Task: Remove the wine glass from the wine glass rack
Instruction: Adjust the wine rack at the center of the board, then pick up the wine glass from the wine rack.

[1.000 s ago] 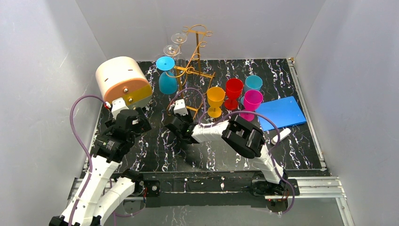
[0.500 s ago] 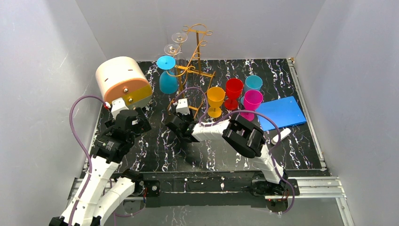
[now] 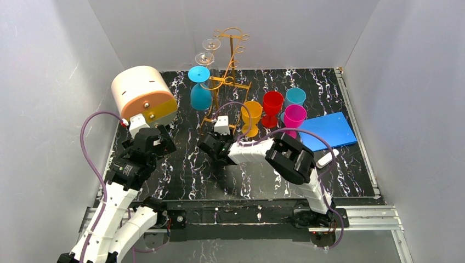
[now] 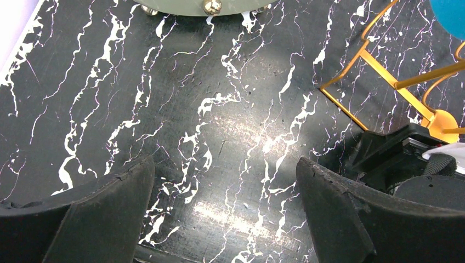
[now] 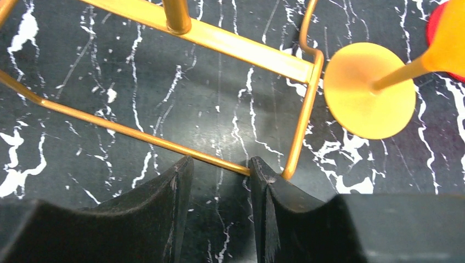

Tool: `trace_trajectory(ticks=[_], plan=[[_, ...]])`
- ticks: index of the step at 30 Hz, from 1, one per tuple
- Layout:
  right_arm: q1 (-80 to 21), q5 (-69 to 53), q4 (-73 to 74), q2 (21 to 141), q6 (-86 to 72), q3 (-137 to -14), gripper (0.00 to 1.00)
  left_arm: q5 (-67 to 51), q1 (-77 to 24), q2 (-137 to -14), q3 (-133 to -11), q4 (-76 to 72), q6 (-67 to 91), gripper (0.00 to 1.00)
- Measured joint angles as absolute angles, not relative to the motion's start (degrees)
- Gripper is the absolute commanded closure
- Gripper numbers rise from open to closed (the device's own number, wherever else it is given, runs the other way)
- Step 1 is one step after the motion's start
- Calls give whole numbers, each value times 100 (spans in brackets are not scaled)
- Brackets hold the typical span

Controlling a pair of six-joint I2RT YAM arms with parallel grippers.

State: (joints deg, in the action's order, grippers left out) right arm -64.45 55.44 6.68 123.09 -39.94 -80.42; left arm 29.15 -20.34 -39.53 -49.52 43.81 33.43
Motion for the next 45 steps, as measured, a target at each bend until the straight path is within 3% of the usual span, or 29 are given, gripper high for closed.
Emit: trace_trajectory(ticks=[16,33,45], plan=[[-6425,5159,972,11703,-4086,-7415,46,2764,-2034,-4034,-5065,4329,2998,2],[-7035,3634,-499,9762,-2985,-6152,43,2281,-2034,-5369,-7061,3885,2550,2],[-7371,2596,106,7948,-3610,-5107,39,1072,-2034,-6490,-8394,3260,2554,22]])
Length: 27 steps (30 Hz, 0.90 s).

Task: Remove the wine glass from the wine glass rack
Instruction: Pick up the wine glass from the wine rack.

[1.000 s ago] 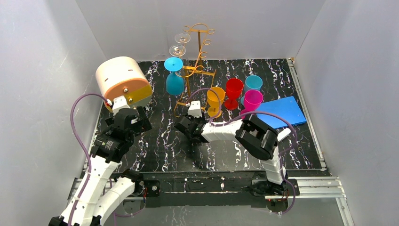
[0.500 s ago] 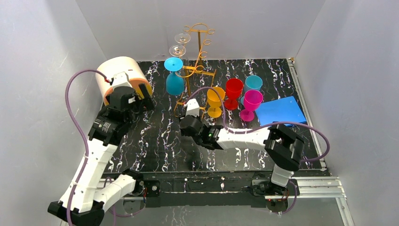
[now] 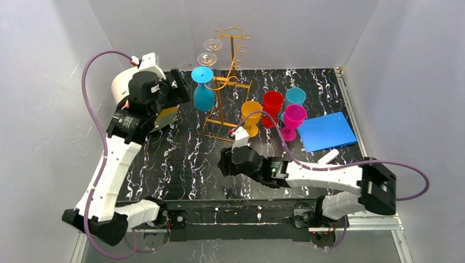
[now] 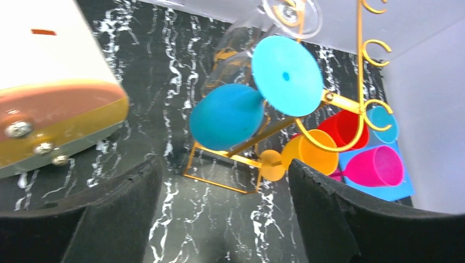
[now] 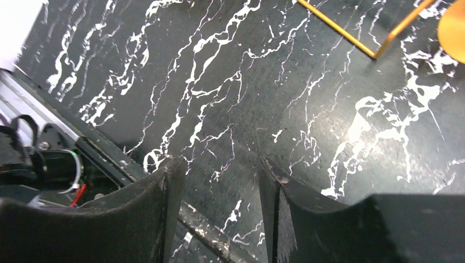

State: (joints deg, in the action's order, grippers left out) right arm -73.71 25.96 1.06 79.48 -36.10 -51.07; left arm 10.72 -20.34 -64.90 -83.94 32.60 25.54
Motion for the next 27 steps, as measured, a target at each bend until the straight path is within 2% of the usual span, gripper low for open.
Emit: trace_trajectory(ticks=[6,11,27], plan=[[-7360,3033,534,6991,-4101,-4737,29,598,-2034,-7078,-8781,3074,2622,30],[-7349,3361,921,6510,-4338,-4517,27,351,-2034,-7522,-9124,2982,2665,41],[-7290,3061,1363,6390,-4460,-4641,23,200,-1846,-8259,-9319,2427,3011,65]])
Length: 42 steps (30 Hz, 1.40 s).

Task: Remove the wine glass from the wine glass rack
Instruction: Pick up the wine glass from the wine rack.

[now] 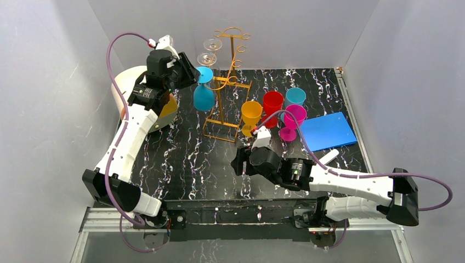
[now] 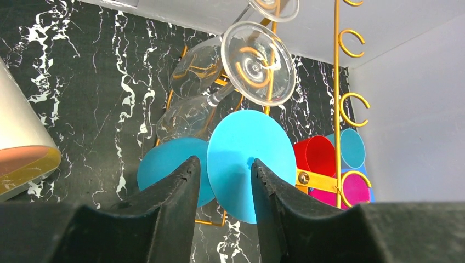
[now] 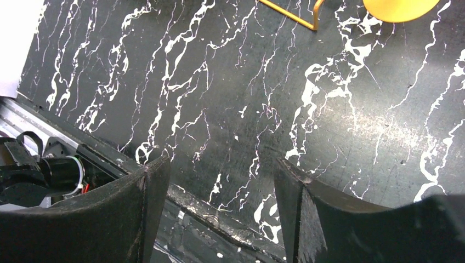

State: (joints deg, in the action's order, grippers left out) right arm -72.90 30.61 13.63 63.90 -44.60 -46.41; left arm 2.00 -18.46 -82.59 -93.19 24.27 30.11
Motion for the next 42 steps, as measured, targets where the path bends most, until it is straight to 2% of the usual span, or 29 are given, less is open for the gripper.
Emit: trace_trajectory(ticks=[7,14,17,21,25,42], plan=[[-7260,2956,1404,6427,-4469,-4792,23,102,-1723,-8243,-9223,2213,3127,75],[-7238,2936,1409,6427,-4532,-4792,23,-67,-1653,-8169,-8956,1981,3275,73],[-7231,2934,1411,6427,-4554,-4794,24,-189,-1621,-8165,-8912,1940,3339,78],[-7199,2910,1498,6427,-4591,-4827,23,-370,-1542,-8152,-8840,1750,3468,93],[-7161,2873,1549,6423,-4617,-4884,24,-508,-1498,-8101,-8820,1498,3610,100],[-7083,2849,1741,6270,-4674,-5037,23,-526,-1431,-8027,-8785,1402,3780,100]])
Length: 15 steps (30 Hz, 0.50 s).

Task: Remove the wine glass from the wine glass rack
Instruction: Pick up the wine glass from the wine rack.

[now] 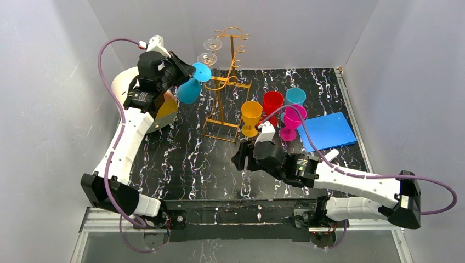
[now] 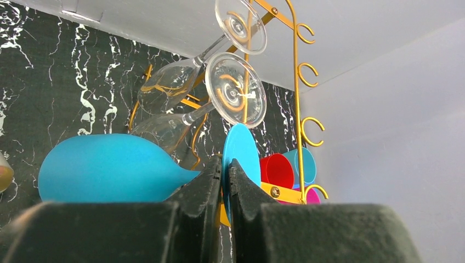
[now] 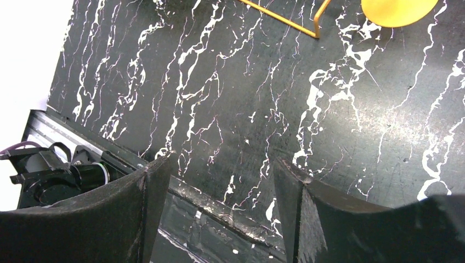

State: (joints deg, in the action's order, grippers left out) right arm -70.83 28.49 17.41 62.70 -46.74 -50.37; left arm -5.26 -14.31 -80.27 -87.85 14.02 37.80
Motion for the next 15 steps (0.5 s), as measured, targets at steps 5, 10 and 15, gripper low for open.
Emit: trace_trajectory(ticks=[5,10,15], plan=[[-7074,2864,1852,6254,-4786,-5048,23,-517,-1389,-8027,-8785,1372,3863,100],[-7041,2888,2021,6254,-4873,-5063,23,-541,-1323,-8027,-8783,1345,3970,100],[-7013,2950,2128,6252,-4952,-5151,23,-532,-1275,-8025,-8783,1343,4040,100]])
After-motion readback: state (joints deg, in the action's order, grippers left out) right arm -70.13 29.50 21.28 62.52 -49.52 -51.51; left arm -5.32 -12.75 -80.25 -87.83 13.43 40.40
